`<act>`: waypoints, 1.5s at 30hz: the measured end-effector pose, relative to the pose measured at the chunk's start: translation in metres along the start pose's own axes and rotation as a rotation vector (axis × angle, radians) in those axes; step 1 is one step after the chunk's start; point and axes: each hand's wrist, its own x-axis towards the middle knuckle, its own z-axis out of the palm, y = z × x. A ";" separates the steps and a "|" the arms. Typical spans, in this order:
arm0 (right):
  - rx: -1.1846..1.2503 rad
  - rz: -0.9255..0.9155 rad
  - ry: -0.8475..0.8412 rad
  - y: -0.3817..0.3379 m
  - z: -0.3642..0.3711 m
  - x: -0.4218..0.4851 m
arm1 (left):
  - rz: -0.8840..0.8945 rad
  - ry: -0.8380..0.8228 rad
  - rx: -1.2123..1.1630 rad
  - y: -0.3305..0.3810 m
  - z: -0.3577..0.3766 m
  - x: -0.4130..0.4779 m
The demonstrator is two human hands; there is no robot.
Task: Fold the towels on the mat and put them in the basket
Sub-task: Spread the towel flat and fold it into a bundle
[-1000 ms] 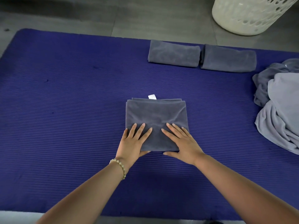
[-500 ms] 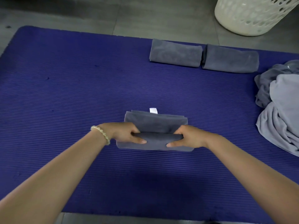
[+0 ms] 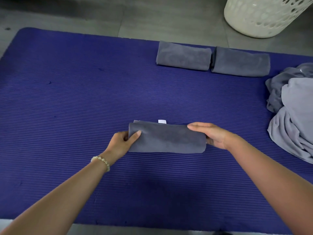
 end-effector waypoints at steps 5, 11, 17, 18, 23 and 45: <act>0.197 -0.155 0.343 0.037 0.019 -0.007 | -0.136 0.125 -0.094 0.000 0.018 0.014; 0.073 -0.233 0.505 0.053 0.039 -0.005 | -0.250 0.191 -0.130 0.001 0.023 0.020; 0.082 -0.176 0.648 0.054 0.041 0.013 | -0.315 0.153 -0.085 0.006 0.018 0.029; 0.067 -0.161 0.664 0.055 0.041 0.014 | -0.338 0.146 -0.083 0.007 0.017 0.031; 0.007 -0.085 0.663 0.053 0.038 0.016 | -0.423 0.102 -0.155 0.009 0.008 0.034; 0.349 0.065 0.168 -0.015 -0.018 0.004 | -0.342 -0.235 -0.454 0.065 -0.018 0.059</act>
